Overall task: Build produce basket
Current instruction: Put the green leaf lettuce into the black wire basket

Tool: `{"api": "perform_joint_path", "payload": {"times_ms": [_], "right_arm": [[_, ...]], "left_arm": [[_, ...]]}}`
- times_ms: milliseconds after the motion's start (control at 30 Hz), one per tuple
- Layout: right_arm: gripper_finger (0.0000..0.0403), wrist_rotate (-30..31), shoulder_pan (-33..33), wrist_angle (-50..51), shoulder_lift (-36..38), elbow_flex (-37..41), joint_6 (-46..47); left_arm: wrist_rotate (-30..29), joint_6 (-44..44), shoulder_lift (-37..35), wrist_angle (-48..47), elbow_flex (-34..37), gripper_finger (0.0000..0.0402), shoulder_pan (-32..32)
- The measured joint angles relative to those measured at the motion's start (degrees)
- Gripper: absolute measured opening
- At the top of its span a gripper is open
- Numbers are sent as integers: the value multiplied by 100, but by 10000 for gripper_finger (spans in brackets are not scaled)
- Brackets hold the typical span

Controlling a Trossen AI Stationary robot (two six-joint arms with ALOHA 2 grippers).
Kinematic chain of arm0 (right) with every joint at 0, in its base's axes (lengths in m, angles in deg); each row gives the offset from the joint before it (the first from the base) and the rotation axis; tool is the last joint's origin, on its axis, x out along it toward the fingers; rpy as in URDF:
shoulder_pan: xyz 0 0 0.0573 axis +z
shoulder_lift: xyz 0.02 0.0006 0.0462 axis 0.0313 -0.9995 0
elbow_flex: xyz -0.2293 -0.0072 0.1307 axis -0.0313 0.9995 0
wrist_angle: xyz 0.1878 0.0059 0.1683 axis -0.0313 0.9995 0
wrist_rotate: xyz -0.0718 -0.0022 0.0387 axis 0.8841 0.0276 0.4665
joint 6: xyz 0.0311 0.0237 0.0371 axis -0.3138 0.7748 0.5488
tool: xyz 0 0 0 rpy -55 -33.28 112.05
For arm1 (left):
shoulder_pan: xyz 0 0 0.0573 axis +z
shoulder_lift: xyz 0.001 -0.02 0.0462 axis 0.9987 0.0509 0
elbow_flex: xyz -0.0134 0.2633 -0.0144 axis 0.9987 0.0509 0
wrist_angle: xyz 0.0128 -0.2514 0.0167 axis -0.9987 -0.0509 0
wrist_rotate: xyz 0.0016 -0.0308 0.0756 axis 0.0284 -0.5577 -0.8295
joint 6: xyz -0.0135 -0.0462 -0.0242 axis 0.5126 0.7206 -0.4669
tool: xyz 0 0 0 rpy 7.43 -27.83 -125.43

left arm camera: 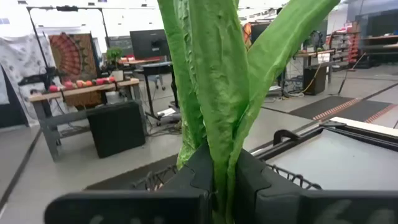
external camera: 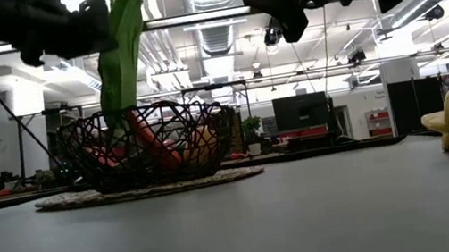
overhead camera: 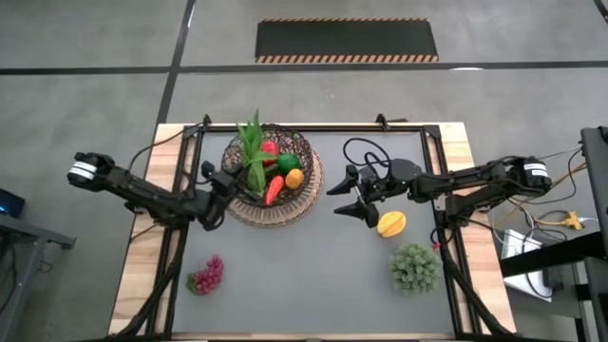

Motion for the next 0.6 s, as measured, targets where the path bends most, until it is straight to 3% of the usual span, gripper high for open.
{"api": "perform_joint_path", "payload": {"times_ms": [600], "right_arm": [[298, 0, 0, 10, 0, 4, 9]], "left_arm": [[-109, 717, 386, 2, 359, 35, 10]]}}
